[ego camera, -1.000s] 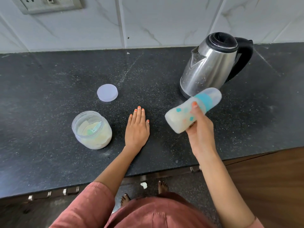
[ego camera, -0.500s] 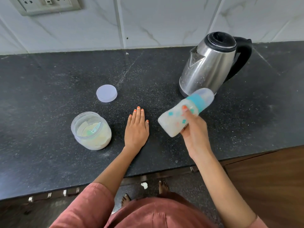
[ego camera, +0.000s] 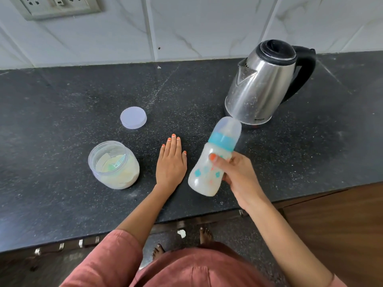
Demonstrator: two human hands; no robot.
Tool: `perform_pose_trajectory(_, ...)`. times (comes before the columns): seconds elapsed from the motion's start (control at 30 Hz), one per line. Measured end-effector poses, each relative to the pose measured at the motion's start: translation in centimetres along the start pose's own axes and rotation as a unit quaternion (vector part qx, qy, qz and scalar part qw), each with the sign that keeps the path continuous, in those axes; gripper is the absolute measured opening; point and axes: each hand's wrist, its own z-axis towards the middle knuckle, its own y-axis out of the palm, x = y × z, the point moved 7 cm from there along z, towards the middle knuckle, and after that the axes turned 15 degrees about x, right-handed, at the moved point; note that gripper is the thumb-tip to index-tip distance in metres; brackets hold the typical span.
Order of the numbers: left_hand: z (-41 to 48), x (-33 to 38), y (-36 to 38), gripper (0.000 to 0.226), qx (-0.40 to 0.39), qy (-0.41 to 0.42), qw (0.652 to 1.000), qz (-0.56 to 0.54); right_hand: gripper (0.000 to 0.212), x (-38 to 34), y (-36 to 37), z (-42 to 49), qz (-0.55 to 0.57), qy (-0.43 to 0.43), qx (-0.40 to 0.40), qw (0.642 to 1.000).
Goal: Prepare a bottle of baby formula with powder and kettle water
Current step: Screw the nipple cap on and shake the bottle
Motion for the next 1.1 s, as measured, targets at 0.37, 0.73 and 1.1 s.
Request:
perform_pose_trajectory(0.37, 0.0, 0.0, 0.0, 0.052, 0.003, 0.001, 1.0, 0.001, 0.013, 0.2, -0.4, 0.2, 0.033, 0.013, 0.018, 0.999)
perform_pose_trajectory(0.73, 0.0, 0.1, -0.2, 0.051, 0.011, -0.002, 1.0, -0.01, 0.019, 0.0, -1.1, 1.2, 0.1, 0.033, 0.043, 0.994)
perform_pose_trajectory(1.1, 0.0, 0.1, -0.2, 0.05, 0.021, -0.001, 1.0, -0.015, 0.019, -0.4, -2.3, 2.4, 0.209, 0.034, 0.103, 0.972)
